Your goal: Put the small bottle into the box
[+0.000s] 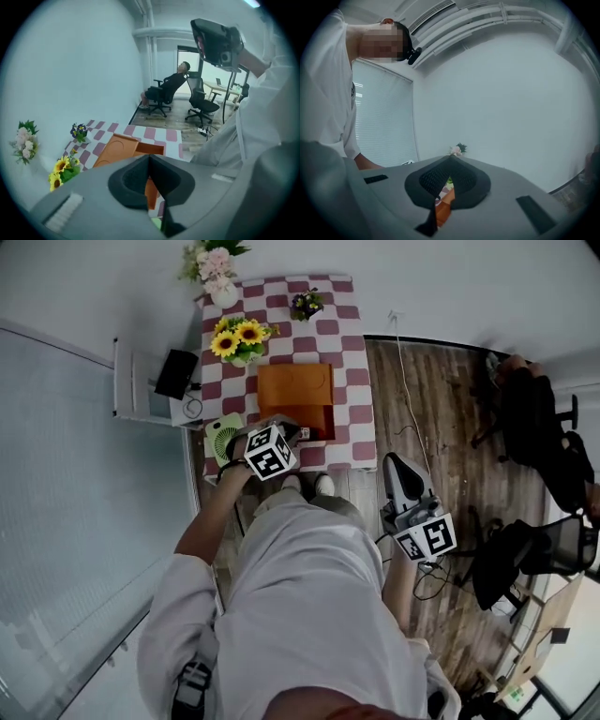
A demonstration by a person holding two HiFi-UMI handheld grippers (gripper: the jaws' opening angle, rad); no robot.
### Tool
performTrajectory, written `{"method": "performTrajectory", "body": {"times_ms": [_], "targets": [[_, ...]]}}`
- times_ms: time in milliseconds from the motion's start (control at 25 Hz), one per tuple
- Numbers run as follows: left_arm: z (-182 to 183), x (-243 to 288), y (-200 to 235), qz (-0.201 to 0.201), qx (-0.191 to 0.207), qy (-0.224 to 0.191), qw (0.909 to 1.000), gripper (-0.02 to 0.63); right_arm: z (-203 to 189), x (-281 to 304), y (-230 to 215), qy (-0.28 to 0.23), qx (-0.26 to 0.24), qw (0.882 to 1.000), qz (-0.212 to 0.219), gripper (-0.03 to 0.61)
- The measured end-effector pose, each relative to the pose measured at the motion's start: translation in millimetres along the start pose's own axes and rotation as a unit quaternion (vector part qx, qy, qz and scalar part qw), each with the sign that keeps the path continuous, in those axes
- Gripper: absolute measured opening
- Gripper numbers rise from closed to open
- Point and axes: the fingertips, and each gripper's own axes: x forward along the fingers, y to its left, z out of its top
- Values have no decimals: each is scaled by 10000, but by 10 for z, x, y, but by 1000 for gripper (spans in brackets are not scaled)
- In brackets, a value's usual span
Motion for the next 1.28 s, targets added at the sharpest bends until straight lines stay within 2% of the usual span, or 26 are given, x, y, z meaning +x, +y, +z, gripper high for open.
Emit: {"method": "performTrajectory", "body": {"times_ms": [160,320,440,560,720,880,1080,1160,1280], "targets": [[123,-382,-59,197,-580,-534,9967,0,-27,159,119,82,39,9992,380,2],[265,-787,-110,442,-1172,-1208,9847,0,-61,313,241,148,63,9968,787,2],[392,-1101,-110,729,-1552,-1798,9687,0,-54,435,316,235,12,9941,1063,2],[513,-1407,-96,1014,-1834,-2374,9485,0,-4,531,341,221,-36,9931,1149,2],[616,-1767,-107,1352,-2102,-2913,9234,0,101,624,416,166,-231,9912,1296,2],[708,-2054,-107,1590,-2165,-3258,9065,-1,170,739,517,220,-428,9865,1567,2],[903,-2411,-76,2039,-1775,-3820,8837,0,280,863,658,155,-651,9790,1923,2],[968,-2521,-64,2168,-1741,-3957,8753,0,336,903,739,116,-768,9749,2085,2],[1023,-2603,-44,2260,-1789,-4033,8685,0,365,949,888,127,-1006,9662,2370,0]]}}
